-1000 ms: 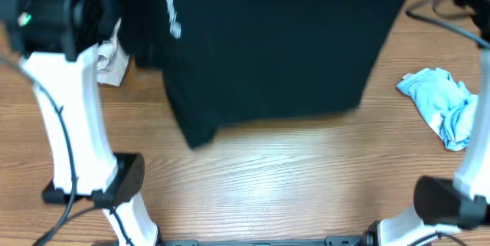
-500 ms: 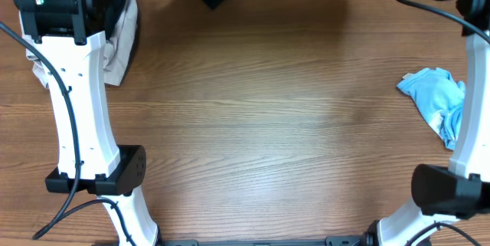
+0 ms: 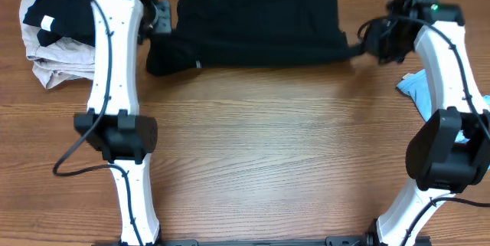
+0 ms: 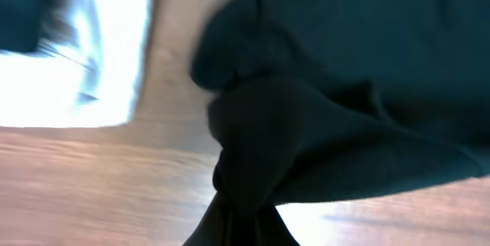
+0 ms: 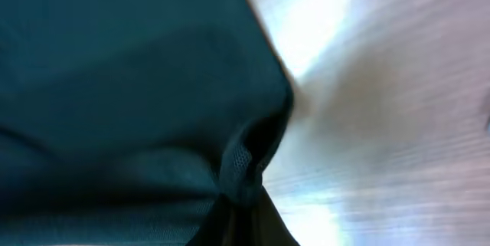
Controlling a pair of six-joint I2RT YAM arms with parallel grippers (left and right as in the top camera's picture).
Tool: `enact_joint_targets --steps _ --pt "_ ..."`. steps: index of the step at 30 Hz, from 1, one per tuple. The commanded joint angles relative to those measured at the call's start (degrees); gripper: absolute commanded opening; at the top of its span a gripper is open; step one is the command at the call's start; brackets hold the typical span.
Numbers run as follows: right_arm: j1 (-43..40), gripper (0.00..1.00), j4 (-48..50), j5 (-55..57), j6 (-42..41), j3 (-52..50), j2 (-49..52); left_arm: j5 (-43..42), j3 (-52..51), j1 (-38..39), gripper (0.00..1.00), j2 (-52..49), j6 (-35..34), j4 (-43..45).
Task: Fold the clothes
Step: 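Pull the folded t-shirt back toward the front with both grippers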
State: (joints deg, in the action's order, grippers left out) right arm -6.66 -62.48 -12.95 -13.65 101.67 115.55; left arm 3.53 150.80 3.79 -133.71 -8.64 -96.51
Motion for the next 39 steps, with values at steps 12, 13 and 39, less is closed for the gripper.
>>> enact_joint_targets --steps 12,13,39 --pt "-1.4 0.04 -3.7 -1.3 1.7 -22.6 -23.5 -4.4 -28.1 0.4 0.04 18.6 -0.8 -0.1" --pt "-1.4 0.04 -4.6 -1.1 1.7 -23.4 -25.0 -4.4 -30.5 0.4 0.05 20.4 -0.8 0.4" --pt "-4.0 0.04 -19.6 -2.3 -7.7 -43.1 -58.5 -3.5 -74.8 0.3 0.04 56.0 -3.8 13.5"
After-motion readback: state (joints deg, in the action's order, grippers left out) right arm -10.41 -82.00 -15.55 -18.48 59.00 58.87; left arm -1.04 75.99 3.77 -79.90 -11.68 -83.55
